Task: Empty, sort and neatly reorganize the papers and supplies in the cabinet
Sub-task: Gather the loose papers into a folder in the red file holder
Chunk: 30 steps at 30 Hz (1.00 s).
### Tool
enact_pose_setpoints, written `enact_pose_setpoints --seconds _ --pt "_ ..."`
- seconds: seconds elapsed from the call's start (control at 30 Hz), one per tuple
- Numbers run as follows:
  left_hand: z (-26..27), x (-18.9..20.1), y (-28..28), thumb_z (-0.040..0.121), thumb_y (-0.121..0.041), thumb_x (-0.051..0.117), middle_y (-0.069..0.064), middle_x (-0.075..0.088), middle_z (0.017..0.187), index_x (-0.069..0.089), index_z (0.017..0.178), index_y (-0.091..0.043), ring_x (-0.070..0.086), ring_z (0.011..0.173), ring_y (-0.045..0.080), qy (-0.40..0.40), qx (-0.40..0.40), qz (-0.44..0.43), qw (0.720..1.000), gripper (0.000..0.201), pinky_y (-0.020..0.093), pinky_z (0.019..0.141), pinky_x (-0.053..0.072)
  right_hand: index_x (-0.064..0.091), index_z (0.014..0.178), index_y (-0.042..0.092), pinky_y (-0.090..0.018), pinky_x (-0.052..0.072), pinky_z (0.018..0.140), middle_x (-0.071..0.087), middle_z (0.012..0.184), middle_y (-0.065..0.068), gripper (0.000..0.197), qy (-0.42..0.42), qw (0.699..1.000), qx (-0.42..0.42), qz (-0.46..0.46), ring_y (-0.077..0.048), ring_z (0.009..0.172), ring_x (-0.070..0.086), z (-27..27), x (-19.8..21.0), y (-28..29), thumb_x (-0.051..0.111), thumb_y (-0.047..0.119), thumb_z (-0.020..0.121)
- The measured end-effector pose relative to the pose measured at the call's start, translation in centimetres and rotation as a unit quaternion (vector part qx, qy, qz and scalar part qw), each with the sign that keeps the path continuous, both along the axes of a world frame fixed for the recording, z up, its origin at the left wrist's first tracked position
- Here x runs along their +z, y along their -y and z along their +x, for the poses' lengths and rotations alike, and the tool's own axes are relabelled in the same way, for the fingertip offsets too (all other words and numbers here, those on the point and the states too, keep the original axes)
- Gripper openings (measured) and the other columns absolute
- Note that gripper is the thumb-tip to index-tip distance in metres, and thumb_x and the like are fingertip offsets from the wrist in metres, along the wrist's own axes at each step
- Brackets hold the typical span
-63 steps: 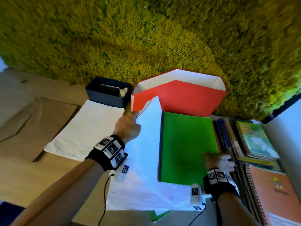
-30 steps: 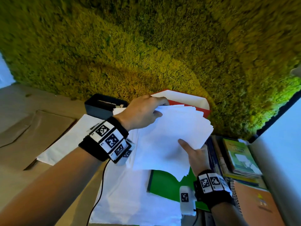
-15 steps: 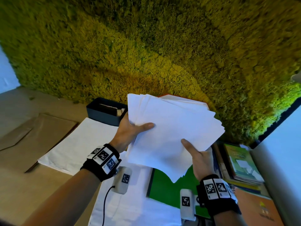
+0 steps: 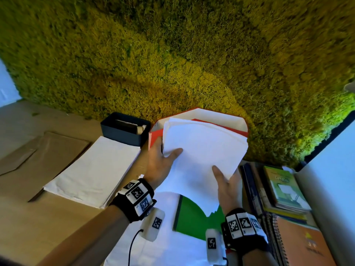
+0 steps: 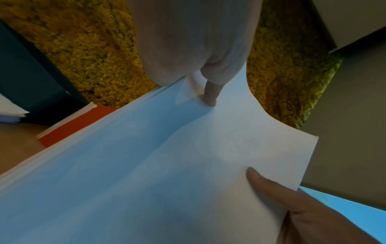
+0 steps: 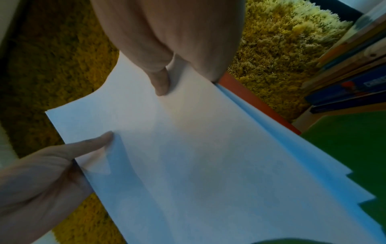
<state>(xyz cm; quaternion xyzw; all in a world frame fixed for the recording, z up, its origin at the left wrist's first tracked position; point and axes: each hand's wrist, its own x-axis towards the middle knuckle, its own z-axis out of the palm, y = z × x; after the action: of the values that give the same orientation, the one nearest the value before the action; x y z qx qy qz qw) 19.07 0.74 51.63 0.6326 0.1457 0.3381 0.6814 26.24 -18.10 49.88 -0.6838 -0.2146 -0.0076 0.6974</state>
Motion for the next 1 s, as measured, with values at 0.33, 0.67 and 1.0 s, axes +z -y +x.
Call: enact_pose_setpoints --seconds 0.33,0.67,1.0 --pt "-0.5 -5.8 -0.2 0.068 -0.037 0.089 -0.019 0.052 0.134 0.038 0.128 -0.047 0.046 0.13 0.009 -0.15 -0.036 0.013 0.988 0.079 0.037 0.114 0.033 0.02 0.148 0.006 -0.042 0.044 0.103 0.053 0.135 -0.013 0.062 -0.064 0.977 -0.026 -0.201 -0.026 0.119 0.056 0.5 -5.8 0.4 0.054 0.011 0.096" --pt "-0.5 -7.6 0.1 0.079 -0.036 0.08 -0.006 0.048 0.146 0.037 0.146 -0.025 0.043 0.136 0.015 -0.161 0.011 -0.047 0.986 0.081 0.045 0.115 0.033 0.022 0.147 -0.005 -0.03 0.028 0.107 0.034 0.149 -0.024 0.055 -0.051 0.973 -0.059 -0.216 -0.033 0.138 0.035 0.1 -7.1 -2.5 0.042 0.016 0.101" --pt "-6.0 -6.4 -9.7 0.087 -0.011 0.06 0.006 0.065 0.106 0.046 0.122 -0.016 0.061 0.099 0.035 -0.292 0.181 0.114 0.932 0.039 0.036 0.077 0.047 0.043 0.132 0.008 -0.041 0.044 0.091 0.06 0.124 -0.015 0.04 0.053 0.959 -0.072 -0.268 -0.037 0.108 0.058 -5.2 -5.8 -13.3 0.046 0.024 0.095"
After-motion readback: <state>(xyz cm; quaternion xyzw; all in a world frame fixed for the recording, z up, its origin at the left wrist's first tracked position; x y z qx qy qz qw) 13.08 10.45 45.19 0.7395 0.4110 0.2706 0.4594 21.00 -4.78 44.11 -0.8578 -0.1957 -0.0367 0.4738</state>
